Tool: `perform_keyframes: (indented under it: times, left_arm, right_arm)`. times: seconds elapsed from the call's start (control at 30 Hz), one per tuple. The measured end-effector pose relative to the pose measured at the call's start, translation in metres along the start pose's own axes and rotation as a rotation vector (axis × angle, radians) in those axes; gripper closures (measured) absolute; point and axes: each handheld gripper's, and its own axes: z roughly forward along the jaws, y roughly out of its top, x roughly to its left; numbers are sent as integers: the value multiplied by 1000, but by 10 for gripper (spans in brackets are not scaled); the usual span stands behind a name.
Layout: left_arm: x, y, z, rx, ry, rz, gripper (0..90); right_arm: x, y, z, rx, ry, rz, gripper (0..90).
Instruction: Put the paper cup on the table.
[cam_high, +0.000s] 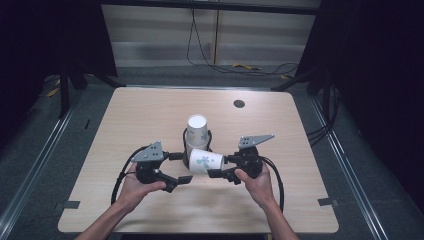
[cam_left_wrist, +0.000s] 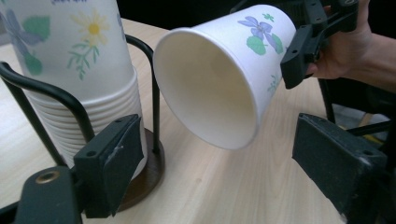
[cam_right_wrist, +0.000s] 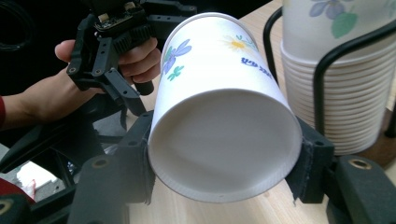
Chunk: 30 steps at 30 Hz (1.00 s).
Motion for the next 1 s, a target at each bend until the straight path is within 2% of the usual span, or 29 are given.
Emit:
perform_keyframes:
  times: [0.1, 0.2, 0.33, 0.4, 0.63, 0.7, 0.83, 1.0]
  left_arm:
    - [-5, 4, 0, -3, -13, 23, 158]
    - [-6, 6, -1, -18, -18, 29, 159]
    - [-3, 5, -1, -28, -27, -1, 164]
    - [-2, 4, -1, -33, -32, -1, 193]
    - [-2, 4, -1, -69, -44, -3, 191]
    - [-1, 4, -3, -75, -67, -2, 236]
    - [0, 4, -3, -91, -69, 7, 240]
    - [1, 4, -2, -101, -71, -12, 238]
  right_arm:
    - [3, 0, 3, -7, 18, -6, 371]
    - [3, 1, 5, -9, 31, -15, 371]
    - [4, 2, 7, -18, 55, -21, 372]
    - [5, 2, 7, -21, 65, -23, 372]
    - [10, 3, 11, -24, 94, -39, 373]
    - [12, 3, 12, -33, 92, -46, 373]
    - [12, 4, 12, -40, 97, -45, 373]
    - [11, 4, 12, -45, 98, -45, 374]
